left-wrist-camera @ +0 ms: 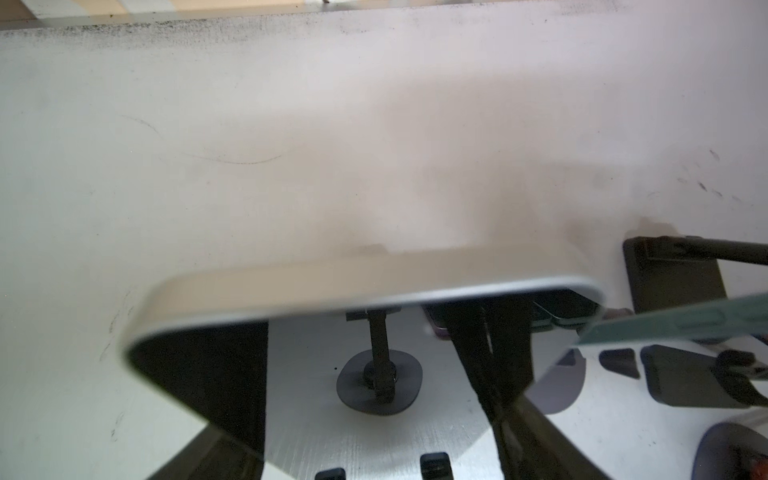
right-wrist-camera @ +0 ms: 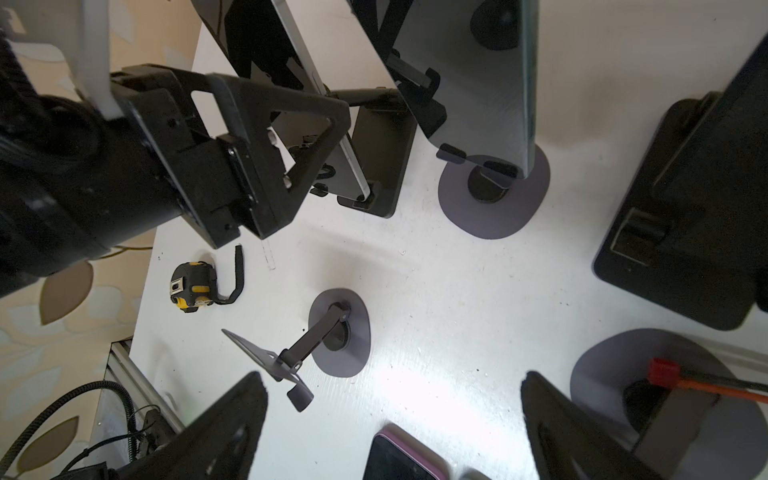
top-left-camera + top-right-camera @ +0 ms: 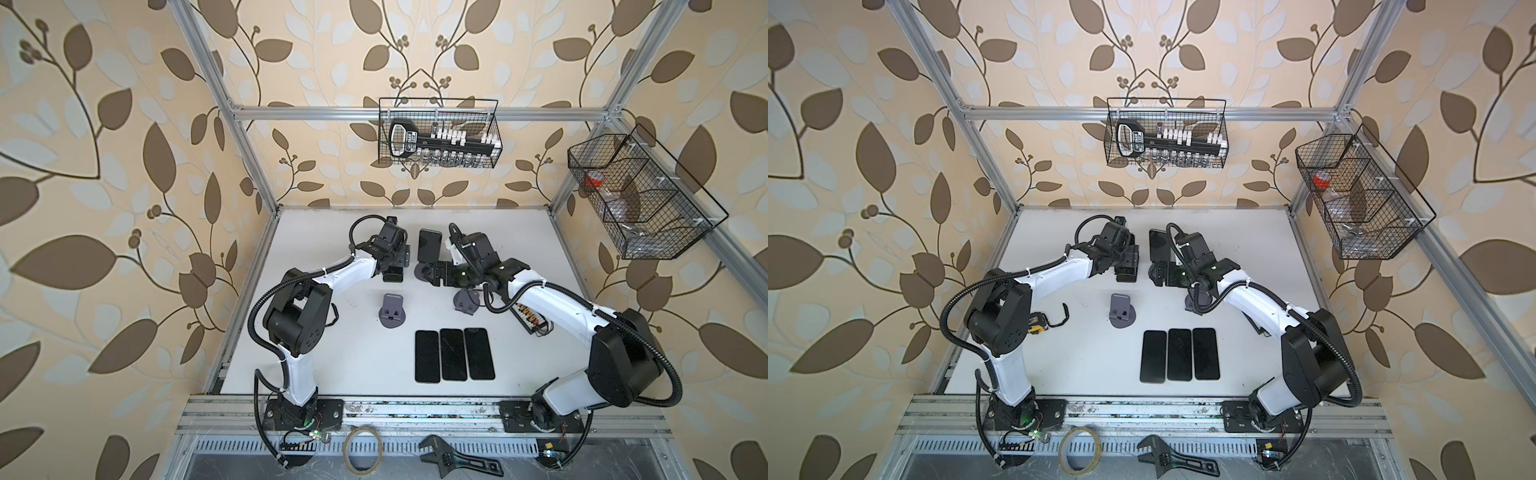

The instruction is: Remove the phone from the phone stand

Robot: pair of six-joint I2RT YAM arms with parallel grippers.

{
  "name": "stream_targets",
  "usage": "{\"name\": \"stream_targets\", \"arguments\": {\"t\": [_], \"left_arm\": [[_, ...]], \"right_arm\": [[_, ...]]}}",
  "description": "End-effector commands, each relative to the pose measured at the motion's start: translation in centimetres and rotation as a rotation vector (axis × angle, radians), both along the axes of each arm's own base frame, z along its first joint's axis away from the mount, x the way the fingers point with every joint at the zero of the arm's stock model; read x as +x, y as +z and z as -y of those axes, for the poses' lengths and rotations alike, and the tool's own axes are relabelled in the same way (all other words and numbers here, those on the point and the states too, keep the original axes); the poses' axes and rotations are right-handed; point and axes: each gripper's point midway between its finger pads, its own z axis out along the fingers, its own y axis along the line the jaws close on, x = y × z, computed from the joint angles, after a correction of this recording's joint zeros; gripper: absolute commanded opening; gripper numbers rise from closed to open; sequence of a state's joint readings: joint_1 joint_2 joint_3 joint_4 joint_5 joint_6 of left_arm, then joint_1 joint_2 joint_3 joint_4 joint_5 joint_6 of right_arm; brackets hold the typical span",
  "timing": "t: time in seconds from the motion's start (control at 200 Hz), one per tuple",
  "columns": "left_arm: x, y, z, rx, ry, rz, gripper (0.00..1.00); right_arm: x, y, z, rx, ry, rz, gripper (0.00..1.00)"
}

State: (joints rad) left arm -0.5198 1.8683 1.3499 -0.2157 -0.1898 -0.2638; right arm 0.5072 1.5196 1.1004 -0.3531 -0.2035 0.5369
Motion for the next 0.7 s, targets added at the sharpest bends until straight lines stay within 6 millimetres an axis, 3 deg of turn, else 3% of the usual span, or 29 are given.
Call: {"name": "stream_targets", "arguments": {"t": [0.0,0.695], "left_arm": [[1.1,1.4,-0.1,0.003,0.016,0.034,0.81],[1.0,1.4,0.1,-0.01,0.016,0.03,0.74]], "right_arm": [[-0.4,-0.3,0.1,0.003,0.02,-0.003,0.96],[0.1,0.8,1.3,0.005,-0.012,0.035,0.96]]}}
